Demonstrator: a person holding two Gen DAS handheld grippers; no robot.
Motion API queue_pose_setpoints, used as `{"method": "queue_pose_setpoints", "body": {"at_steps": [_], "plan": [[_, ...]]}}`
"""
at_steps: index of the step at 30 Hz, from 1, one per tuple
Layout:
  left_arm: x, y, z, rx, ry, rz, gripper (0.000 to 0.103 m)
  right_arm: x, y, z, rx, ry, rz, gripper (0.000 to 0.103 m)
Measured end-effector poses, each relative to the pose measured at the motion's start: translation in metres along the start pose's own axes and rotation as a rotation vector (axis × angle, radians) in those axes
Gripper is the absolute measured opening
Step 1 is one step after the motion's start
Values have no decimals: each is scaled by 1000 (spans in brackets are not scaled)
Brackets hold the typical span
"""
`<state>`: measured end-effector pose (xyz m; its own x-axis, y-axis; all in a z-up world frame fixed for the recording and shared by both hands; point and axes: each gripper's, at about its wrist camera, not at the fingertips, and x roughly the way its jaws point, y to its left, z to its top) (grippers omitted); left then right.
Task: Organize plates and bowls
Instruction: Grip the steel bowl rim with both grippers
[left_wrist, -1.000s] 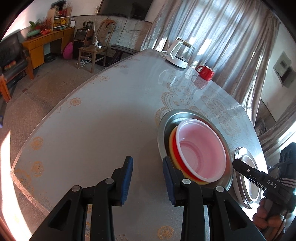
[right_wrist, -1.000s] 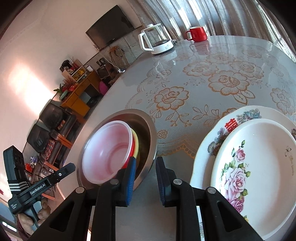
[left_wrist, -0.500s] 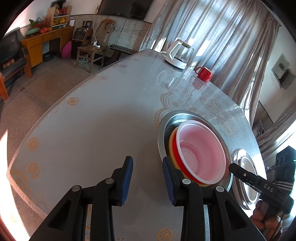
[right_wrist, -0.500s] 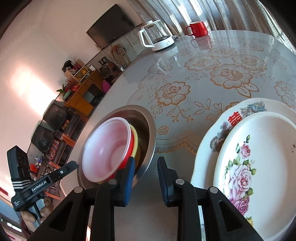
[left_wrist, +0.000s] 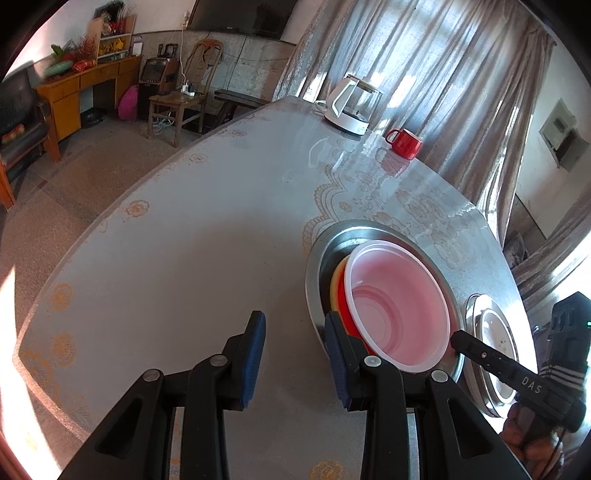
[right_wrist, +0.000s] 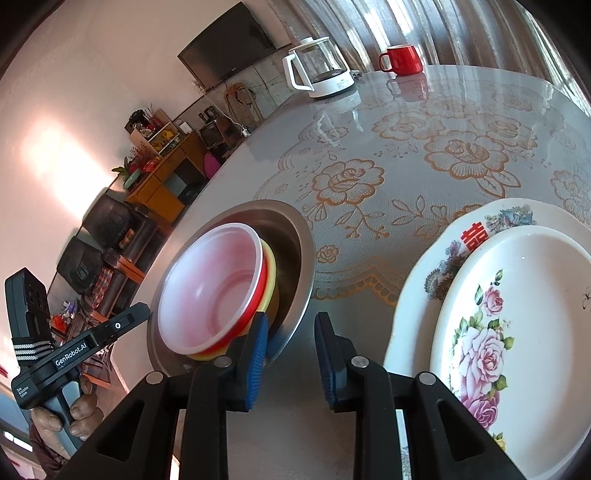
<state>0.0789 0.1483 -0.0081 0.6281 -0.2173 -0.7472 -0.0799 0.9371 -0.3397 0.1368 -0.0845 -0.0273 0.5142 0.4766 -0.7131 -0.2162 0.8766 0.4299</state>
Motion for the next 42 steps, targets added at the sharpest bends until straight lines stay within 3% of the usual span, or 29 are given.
{"method": "queue_pose_setpoints", "body": {"at_steps": [10, 24, 32, 42], "plan": [[11, -7, -1, 66, 8, -7, 34, 1, 1, -1, -22, -10, -15, 29], [21, -1, 1, 52, 21, -43, 39, 4, 5, 0, -43, -20, -36, 29], [27, -2, 5, 38, 40, -13, 44, 10, 9, 3, -68, -30, -80, 29], [31, -4, 3, 60, 36, -50, 32, 13, 6, 7, -57, -34, -78, 27]]}}
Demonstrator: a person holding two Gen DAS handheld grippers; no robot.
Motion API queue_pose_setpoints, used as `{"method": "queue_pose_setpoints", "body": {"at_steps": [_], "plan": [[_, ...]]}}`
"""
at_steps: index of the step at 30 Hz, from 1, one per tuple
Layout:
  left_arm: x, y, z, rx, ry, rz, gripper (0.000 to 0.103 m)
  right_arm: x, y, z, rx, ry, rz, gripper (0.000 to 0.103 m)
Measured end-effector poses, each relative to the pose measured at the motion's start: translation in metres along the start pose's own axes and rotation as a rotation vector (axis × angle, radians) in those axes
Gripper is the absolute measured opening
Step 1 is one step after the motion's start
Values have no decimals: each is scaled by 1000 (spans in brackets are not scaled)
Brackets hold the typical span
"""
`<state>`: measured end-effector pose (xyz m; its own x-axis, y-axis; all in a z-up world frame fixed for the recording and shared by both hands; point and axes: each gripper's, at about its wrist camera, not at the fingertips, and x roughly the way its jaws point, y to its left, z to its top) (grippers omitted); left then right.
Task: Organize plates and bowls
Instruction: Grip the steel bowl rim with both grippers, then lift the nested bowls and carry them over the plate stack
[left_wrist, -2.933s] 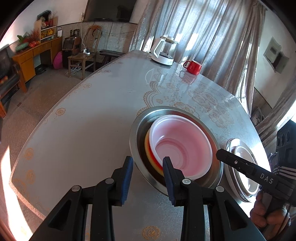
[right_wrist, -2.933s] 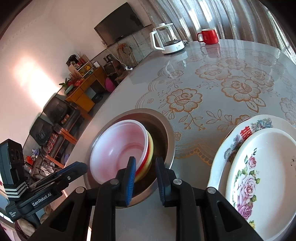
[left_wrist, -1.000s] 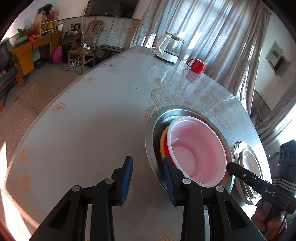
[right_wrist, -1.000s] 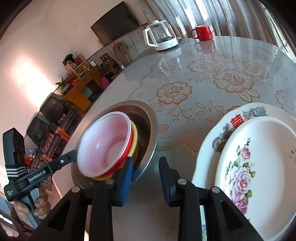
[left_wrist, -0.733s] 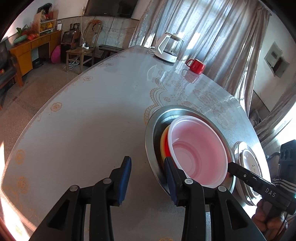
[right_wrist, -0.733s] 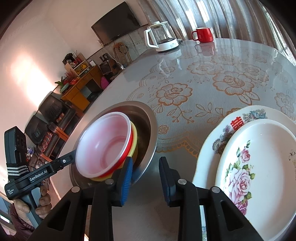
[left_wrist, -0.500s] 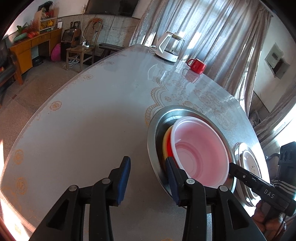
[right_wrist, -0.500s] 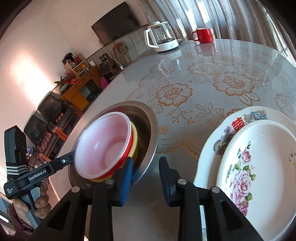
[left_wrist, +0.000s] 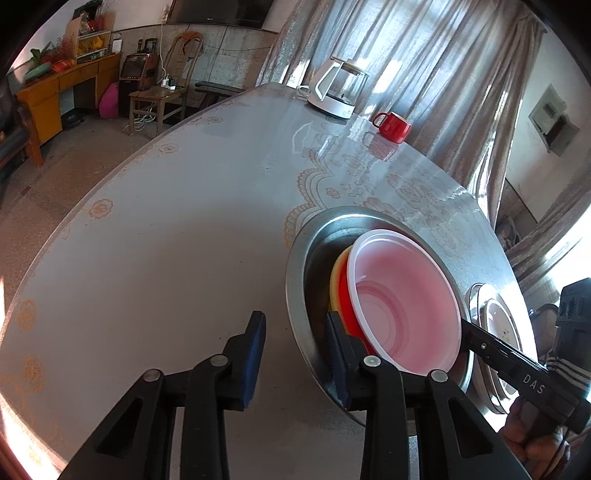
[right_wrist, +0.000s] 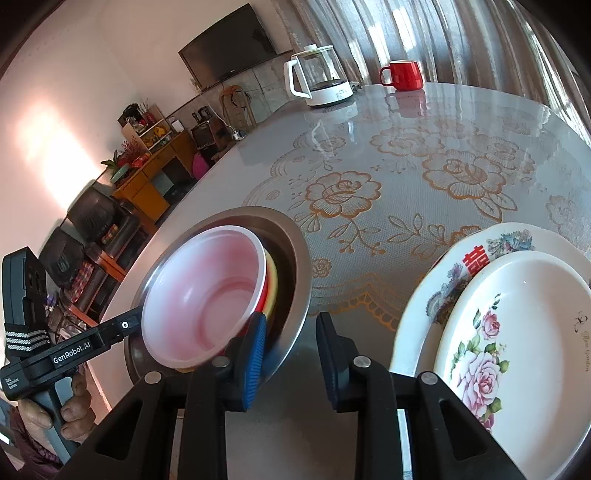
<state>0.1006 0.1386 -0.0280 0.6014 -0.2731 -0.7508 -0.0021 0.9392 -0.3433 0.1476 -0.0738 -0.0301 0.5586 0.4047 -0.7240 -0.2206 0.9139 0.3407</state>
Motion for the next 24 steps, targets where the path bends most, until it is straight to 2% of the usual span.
{"method": "queue_pose_setpoints", "body": {"at_steps": [5, 11, 16, 18, 20, 24], "plan": [[0, -4, -1, 36, -24, -27, 19, 3, 0, 5, -1, -6, 1, 24], [1, -1, -1, 39, -31, -57, 19, 6, -2, 8, 16, 2, 7, 22], [1, -3, -1, 59, -40, -51, 19, 6, -6, 8, 43, 14, 19, 23], [1, -2, -2, 57, -43, -57, 19, 7, -2, 8, 28, 18, 10, 21], [-1, -2, -5, 66, -51, -53, 19, 7, 3, 6, 7, 20, 13, 15], [-5, -1, -9, 77, -56, -59, 19, 5, 5, 3, -1, 21, 13, 15]]}}
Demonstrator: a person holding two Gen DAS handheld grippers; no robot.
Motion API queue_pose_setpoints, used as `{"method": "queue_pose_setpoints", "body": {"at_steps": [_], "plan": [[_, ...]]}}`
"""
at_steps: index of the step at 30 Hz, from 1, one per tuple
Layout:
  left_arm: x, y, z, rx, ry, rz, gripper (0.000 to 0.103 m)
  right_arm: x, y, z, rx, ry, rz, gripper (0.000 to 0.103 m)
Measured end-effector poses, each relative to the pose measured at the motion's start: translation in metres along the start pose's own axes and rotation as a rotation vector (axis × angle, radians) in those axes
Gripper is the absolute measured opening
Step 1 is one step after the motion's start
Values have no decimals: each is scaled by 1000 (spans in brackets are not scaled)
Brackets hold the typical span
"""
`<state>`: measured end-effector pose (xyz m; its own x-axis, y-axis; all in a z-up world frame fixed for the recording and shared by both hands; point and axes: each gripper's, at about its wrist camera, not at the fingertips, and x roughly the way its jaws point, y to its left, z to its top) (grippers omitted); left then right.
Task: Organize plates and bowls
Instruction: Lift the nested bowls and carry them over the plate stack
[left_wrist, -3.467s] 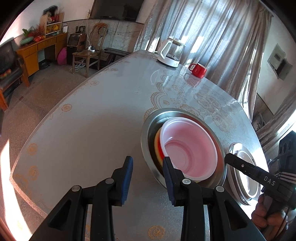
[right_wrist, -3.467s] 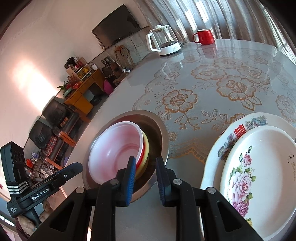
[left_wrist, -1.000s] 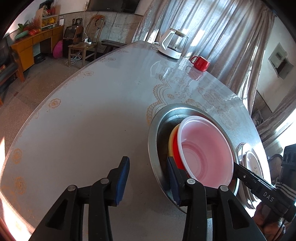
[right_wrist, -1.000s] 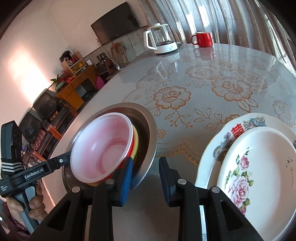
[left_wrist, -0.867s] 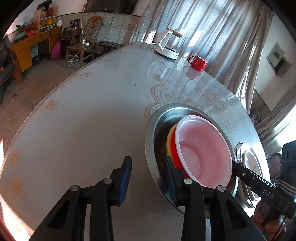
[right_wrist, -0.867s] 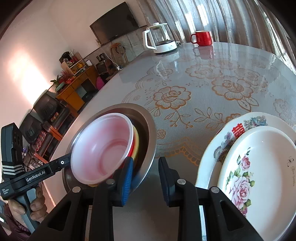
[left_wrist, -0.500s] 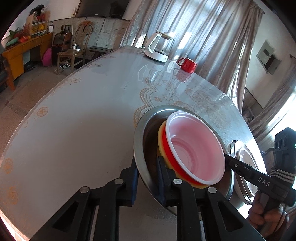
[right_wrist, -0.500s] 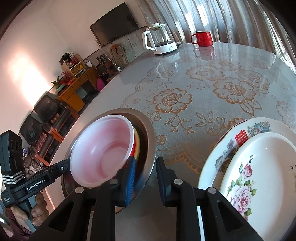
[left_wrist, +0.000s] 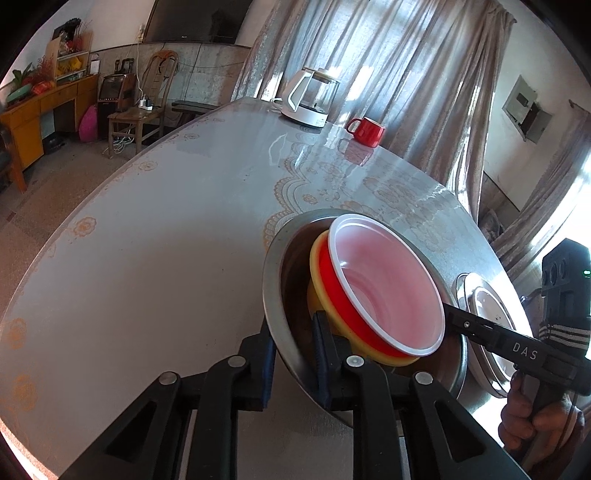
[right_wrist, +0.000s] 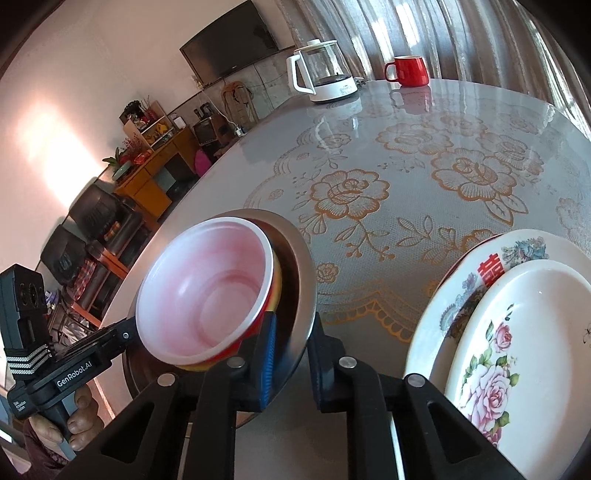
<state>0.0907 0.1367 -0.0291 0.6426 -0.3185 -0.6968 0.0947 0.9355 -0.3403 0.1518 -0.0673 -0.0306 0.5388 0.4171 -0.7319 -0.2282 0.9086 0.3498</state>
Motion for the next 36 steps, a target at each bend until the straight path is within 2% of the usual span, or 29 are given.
{"method": "queue_pose_setpoints", "body": {"at_steps": [12, 26, 36], "plan": [[-16, -13, -7, 39, -30, 23, 20, -7, 3, -7, -15, 4, 5, 15], [-32, -42, 1, 90, -64, -6, 20, -44, -6, -11, -8, -61, 4, 15], [-30, -75, 9, 146, -64, -33, 20, -72, -23, -15, 29, -110, -26, 15]]}}
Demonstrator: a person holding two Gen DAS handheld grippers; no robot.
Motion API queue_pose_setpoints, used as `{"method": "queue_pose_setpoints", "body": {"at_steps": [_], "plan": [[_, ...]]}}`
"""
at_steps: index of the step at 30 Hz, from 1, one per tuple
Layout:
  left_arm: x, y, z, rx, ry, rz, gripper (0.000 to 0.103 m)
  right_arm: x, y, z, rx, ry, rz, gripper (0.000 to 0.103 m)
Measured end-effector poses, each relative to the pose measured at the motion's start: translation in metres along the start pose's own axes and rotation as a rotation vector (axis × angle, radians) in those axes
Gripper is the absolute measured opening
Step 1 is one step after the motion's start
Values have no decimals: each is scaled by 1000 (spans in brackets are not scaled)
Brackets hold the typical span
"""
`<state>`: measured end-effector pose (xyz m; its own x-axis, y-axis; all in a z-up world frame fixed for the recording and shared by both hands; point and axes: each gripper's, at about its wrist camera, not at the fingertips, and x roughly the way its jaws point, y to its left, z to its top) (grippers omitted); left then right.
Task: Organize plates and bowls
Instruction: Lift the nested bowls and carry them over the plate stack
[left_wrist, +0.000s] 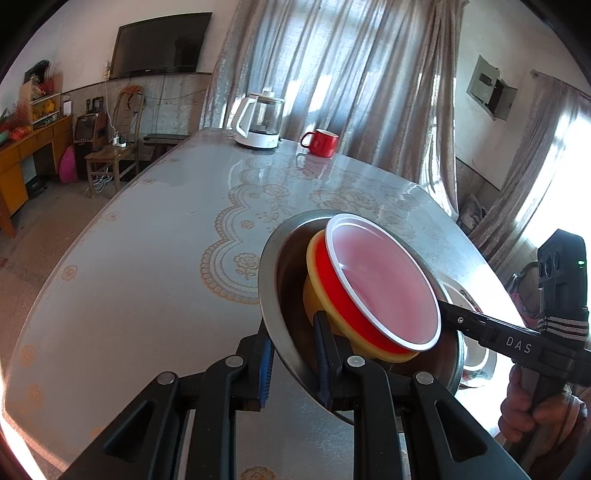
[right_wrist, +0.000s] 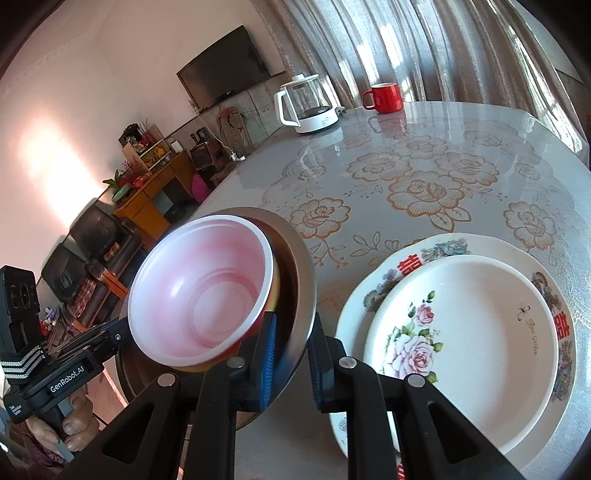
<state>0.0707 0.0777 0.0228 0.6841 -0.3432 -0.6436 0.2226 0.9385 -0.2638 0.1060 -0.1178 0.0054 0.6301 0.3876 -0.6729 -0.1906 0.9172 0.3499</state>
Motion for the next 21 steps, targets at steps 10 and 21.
{"method": "queue_pose_setpoints", "body": {"at_steps": [10, 21], "plan": [[10, -32, 10, 63, 12, -59, 22, -30, -23, -1, 42, -58, -50, 15], [23, -70, 16, 129, 29, -124, 23, -61, -48, -4, 91, -107, -115, 15]]}}
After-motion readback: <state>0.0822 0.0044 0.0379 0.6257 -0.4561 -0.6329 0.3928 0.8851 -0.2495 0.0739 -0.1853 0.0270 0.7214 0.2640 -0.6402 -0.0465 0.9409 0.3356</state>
